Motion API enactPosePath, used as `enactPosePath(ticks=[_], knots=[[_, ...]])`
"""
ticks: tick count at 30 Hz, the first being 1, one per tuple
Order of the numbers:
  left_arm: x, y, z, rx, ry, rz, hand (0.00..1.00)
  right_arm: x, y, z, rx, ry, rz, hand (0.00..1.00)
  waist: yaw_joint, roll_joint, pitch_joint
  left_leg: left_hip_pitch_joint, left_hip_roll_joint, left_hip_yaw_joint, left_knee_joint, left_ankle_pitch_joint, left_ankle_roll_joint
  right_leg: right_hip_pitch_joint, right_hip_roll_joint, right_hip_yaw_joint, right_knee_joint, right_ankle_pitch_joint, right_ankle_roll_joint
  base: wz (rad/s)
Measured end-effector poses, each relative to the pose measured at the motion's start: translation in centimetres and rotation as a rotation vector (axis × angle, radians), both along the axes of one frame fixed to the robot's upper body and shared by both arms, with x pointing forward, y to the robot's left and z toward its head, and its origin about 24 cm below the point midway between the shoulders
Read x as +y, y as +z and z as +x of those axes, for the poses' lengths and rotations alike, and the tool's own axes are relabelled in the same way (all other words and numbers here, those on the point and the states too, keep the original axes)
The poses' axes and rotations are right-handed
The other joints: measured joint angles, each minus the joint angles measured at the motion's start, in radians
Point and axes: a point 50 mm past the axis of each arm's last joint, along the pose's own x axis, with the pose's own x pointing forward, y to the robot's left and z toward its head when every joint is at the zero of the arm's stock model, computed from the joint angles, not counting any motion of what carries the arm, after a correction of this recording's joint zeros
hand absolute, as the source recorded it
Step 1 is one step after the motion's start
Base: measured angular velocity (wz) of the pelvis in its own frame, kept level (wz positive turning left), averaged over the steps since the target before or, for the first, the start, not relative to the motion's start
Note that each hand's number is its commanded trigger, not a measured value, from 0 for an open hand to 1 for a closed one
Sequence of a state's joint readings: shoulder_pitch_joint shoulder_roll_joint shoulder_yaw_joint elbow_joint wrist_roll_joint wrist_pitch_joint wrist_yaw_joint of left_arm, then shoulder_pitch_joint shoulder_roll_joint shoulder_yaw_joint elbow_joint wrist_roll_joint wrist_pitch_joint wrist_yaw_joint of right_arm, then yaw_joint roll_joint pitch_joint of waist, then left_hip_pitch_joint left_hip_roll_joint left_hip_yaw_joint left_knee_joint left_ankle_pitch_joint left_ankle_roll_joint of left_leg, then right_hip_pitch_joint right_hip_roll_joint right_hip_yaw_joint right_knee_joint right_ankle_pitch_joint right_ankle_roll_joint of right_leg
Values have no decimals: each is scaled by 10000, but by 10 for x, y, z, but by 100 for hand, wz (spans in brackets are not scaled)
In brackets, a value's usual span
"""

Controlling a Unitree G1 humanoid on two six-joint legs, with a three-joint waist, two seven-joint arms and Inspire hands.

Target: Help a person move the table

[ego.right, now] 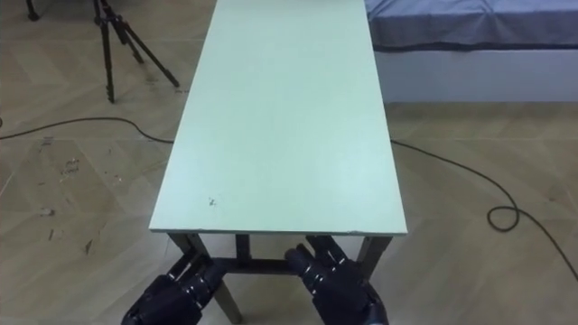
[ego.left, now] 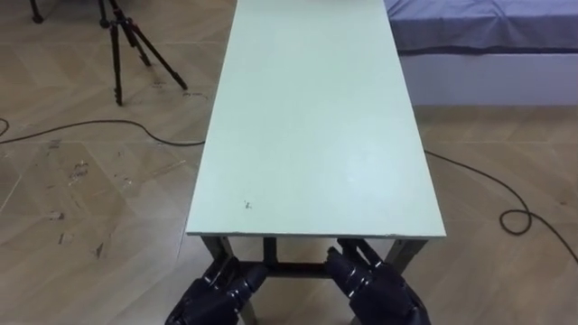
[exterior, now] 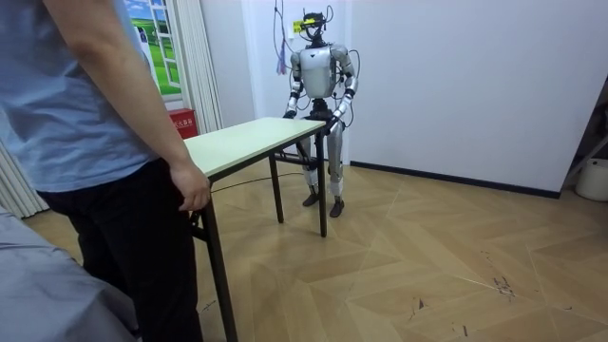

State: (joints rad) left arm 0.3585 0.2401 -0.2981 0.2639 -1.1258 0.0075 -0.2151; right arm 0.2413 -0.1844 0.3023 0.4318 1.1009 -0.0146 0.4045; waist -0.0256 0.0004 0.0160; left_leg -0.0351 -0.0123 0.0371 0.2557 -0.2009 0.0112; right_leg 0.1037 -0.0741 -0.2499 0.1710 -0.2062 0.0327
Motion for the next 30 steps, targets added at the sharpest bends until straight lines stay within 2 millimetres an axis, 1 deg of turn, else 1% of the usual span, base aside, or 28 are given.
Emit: enactPosePath(ticks=[4,8,11,15,19,20,21,22,27,30], knots=[[1,1,1,90,220,-229,0,5,6,4,-328,458,3,0,-44,-51,32,8,3,-10,18,0,0,8,5,4,18,3,-5,0],[-2,3,7,115,199,-367,0,11,15,12,-762,944,20,0,-32,18,89,-143,4,-39,141,-3,6,-75,5,12,48,27,-16,1],[-4,6,11,101,257,-588,0,12,19,14,-965,1201,-1,0,-13,64,104,-308,10,-77,210,7,19,-246,5,24,158,30,-16,3],[-9,11,14,222,591,-1100,0,15,22,16,-1071,1333,58,0,-39,97,82,-534,10,-121,362,7,21,-382,8,8,172,35,-24,3],[-12,17,16,108,380,-1185,0,20,25,17,-1214,1539,172,0,-65,97,81,-539,9,-141,373,8,22,-376,12,11,174,37,-26,1],[-14,26,23,-356,226,-1280,0,20,25,17,-1212,1551,160,0,-65,97,80,-539,9,-143,379,10,25,-367,12,11,176,38,-28,0],[-20,39,34,-1074,76,-1560,0,20,25,17,-1210,1562,135,0,-58,110,73,-520,6,-135,368,14,30,-354,10,20,178,40,-29,0],[-21,38,35,-929,171,-1673,0,19,25,17,-1233,1589,110,0,-57,146,58,-504,6,-127,356,18,36,-352,10,33,175,57,-25,-8],[-23,38,35,-741,131,-2051,0,19,26,19,-1214,1599,142,0,-79,256,70,-499,18,-63,394,19,38,-358,16,100,178,69,-31,-3],[-26,40,36,-650,320,-2576,0,21,27,22,-1220,1609,296,0,-264,319,76,-558,11,-110,363,25,47,-395,17,31,175,72,-30,5]])
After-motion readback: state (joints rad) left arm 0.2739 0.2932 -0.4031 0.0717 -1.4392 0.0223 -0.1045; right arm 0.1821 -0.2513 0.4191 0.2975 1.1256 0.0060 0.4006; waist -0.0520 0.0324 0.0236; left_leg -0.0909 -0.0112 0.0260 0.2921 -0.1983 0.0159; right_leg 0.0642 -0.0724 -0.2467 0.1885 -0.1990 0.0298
